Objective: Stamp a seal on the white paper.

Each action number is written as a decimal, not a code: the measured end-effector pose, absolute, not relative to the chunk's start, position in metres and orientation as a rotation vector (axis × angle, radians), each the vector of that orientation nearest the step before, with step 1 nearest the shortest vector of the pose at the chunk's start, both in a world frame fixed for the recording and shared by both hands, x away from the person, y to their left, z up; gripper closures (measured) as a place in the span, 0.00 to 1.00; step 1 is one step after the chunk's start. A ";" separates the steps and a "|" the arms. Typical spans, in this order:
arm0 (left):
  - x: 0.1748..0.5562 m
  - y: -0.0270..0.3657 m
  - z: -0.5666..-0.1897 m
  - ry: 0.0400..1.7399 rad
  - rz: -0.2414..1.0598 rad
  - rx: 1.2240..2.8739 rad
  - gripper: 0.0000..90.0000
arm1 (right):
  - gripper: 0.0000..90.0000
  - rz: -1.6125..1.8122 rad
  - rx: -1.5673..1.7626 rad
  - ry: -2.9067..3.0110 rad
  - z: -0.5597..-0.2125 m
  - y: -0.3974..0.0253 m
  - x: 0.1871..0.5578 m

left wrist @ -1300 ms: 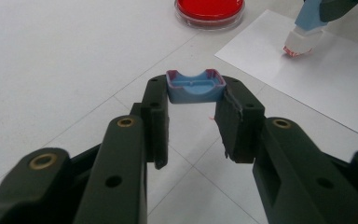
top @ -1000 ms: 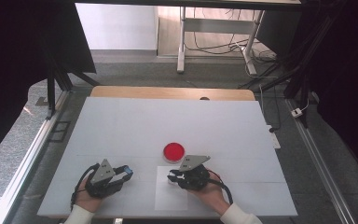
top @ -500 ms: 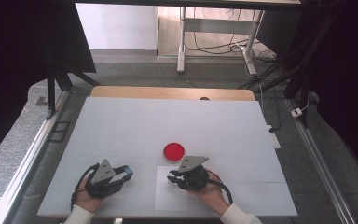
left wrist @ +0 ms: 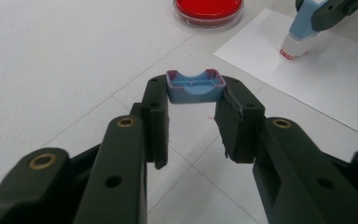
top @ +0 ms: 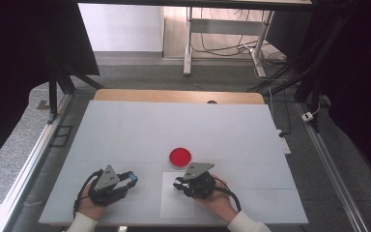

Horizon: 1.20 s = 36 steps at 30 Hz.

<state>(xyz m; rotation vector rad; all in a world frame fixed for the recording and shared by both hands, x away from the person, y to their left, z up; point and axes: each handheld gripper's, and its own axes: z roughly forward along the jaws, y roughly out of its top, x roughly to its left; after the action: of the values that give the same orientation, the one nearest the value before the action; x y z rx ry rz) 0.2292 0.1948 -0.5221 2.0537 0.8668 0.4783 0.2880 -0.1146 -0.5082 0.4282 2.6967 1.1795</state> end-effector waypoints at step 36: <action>0.228 0.193 -0.521 0.866 0.483 2.055 0.73 | 0.84 1.211 0.412 2.655 -0.514 -0.118 0.284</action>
<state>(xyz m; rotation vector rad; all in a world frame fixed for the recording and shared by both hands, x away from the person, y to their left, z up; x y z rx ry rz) 0.2279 0.1933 -0.5213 2.0552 0.8664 0.4828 0.2837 -0.1175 -0.5140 0.4116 2.6549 1.2109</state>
